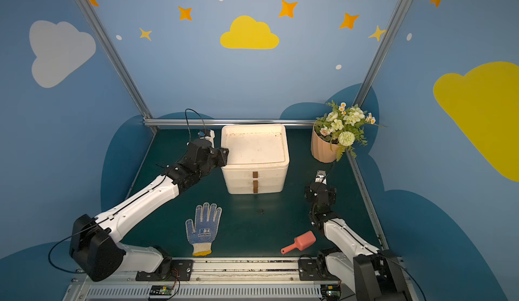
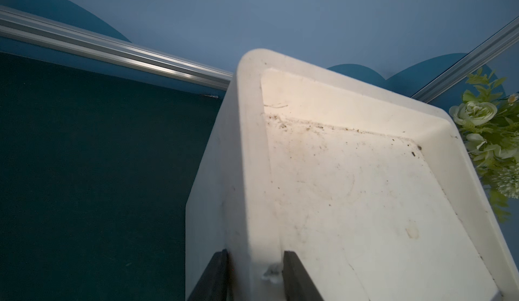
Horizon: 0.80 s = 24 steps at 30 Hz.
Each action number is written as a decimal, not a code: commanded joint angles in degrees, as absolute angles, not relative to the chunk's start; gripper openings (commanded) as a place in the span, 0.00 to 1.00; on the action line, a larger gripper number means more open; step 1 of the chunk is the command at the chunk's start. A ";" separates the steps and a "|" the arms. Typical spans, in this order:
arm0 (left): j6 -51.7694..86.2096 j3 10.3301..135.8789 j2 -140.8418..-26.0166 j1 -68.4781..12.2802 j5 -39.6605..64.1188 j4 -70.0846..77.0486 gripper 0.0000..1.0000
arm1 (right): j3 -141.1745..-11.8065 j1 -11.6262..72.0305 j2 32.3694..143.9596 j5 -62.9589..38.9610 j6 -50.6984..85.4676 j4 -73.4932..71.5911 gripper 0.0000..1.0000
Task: Place the umbrella in the drawer by color
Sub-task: Move the storage box to the center of the board.
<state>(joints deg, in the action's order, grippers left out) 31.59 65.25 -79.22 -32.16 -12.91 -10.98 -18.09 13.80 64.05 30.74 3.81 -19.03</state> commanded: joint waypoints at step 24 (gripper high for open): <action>22.25 44.44 -49.49 -34.95 -14.60 -10.47 0.99 | -26.84 2.93 84.59 3.60 -1.25 -34.50 0.98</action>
